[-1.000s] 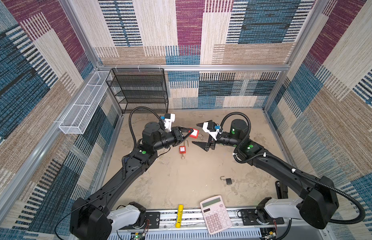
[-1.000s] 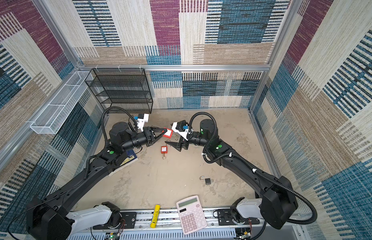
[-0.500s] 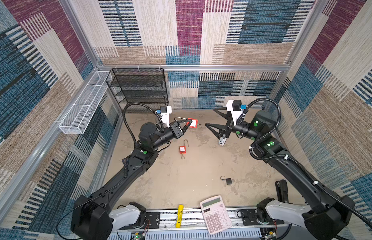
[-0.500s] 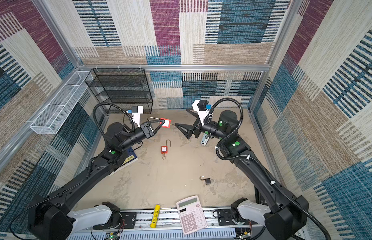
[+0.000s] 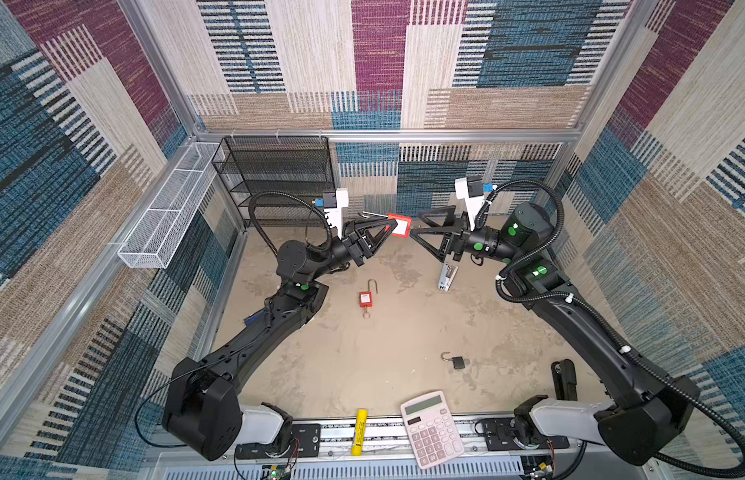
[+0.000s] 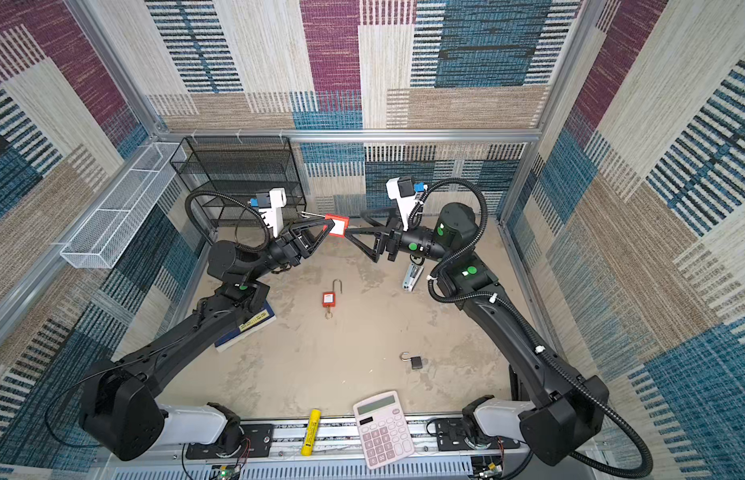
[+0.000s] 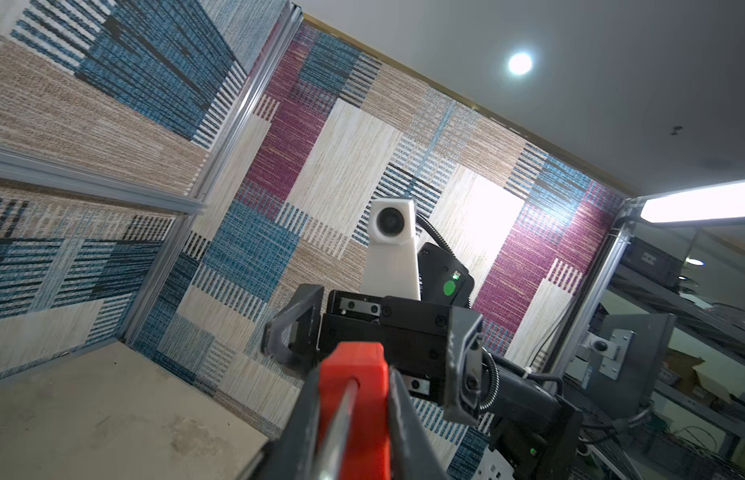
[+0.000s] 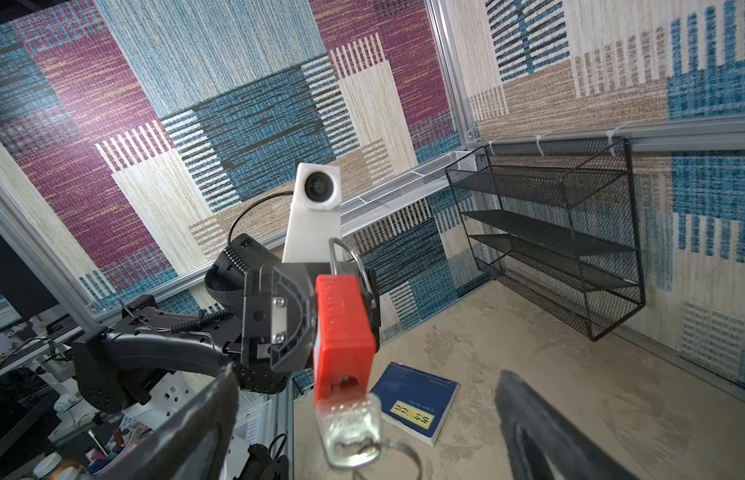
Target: Lock with the key
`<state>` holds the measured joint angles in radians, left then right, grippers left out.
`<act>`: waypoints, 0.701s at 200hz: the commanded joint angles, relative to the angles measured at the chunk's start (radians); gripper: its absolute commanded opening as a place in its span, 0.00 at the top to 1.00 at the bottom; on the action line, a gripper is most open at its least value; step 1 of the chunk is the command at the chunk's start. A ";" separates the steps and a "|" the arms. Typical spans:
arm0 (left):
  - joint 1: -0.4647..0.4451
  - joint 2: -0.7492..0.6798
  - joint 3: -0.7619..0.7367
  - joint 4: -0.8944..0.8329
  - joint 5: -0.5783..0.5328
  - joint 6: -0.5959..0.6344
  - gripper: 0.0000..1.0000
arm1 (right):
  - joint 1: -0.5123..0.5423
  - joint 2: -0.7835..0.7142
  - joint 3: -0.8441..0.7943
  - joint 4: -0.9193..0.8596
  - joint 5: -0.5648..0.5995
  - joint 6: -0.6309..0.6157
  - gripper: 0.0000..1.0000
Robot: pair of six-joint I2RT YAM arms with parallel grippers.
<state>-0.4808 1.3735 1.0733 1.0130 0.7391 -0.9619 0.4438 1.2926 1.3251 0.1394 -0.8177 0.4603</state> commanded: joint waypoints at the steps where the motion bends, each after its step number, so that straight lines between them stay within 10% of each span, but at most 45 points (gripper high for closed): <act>1: -0.004 -0.009 0.008 0.106 0.009 -0.006 1.00 | -0.001 0.018 0.020 0.063 -0.068 0.084 0.08; 140: -0.008 -0.011 0.008 0.081 -0.024 0.029 1.00 | 0.009 0.073 0.036 0.199 -0.187 0.197 0.49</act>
<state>-0.4870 1.3628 1.0737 1.0592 0.7303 -0.9504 0.4473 1.3594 1.3506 0.2893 -0.9863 0.6243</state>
